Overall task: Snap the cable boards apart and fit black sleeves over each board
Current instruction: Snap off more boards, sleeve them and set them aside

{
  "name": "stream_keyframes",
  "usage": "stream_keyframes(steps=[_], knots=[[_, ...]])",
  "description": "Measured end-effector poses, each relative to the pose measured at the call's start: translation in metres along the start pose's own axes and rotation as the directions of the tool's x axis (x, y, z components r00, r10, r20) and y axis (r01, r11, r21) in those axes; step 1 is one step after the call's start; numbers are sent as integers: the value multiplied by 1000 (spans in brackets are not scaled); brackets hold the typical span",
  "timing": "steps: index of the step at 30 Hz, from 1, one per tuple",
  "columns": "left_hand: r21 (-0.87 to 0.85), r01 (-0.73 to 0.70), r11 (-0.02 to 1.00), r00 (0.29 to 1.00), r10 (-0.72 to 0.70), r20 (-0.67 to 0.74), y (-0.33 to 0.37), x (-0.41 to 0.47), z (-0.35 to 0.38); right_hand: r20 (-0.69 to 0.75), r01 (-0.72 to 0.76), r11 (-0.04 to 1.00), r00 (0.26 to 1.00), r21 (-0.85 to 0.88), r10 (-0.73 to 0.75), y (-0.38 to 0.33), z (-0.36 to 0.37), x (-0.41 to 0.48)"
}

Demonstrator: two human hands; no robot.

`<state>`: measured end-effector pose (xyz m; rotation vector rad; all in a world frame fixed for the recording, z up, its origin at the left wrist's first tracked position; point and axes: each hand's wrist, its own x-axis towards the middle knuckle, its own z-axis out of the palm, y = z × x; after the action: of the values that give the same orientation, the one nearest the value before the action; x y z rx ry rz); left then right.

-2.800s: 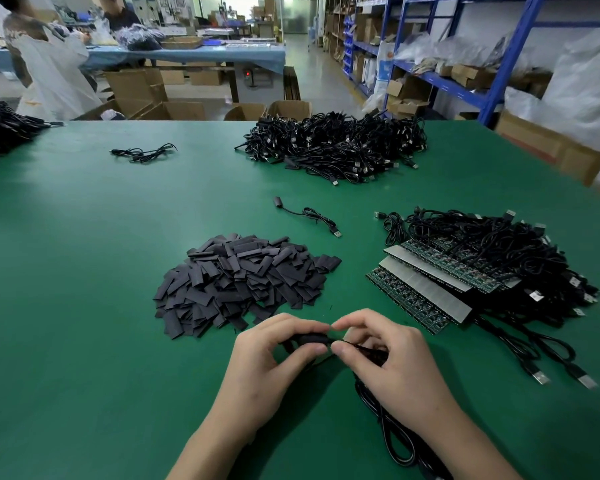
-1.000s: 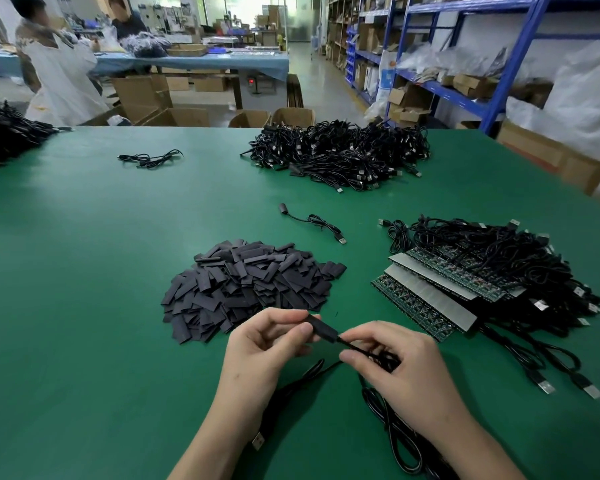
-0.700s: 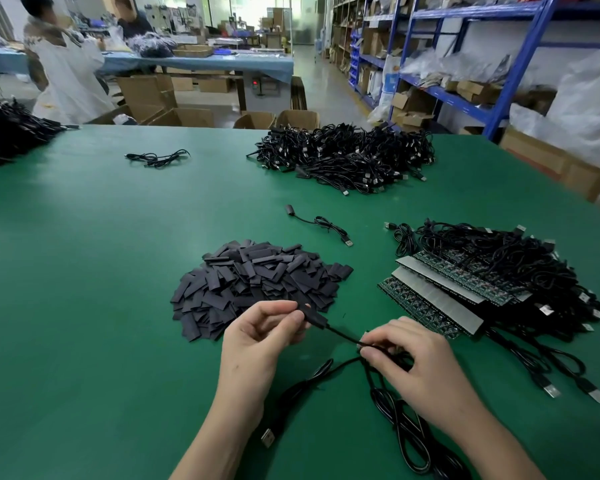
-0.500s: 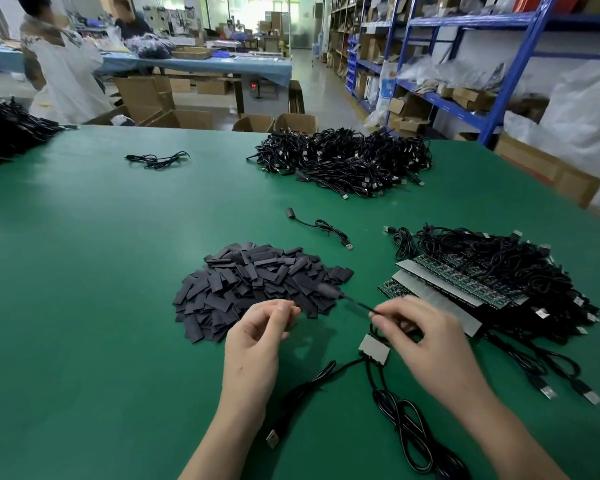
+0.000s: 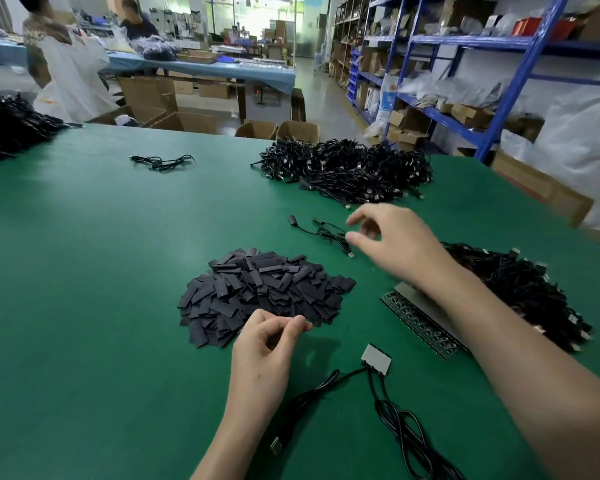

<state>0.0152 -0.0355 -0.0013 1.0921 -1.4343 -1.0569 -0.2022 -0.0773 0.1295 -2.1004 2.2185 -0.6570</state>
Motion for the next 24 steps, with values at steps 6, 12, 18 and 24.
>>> stream_keyframes(steps=[6, 12, 18, 24], knots=[[41, -20, 999, 996, 17, 86, 2, -4, 5, 404, -178, 955, 876, -236, 263, 22, 37, -96], [305, -123, 944, 952, 25, 305, 0, -9, 7, 317, -300, 927, 877, -224, 360, 33, 56, -135], [379, -222, 898, 872, 9, 489, 3, -13, 5, 303, -437, 853, 886, 287, 352, 27, 69, -137], [271, -266, 925, 892, 129, 433, 4, -13, 7, 438, -505, 176, 842, 845, 314, 23, 52, -142]])
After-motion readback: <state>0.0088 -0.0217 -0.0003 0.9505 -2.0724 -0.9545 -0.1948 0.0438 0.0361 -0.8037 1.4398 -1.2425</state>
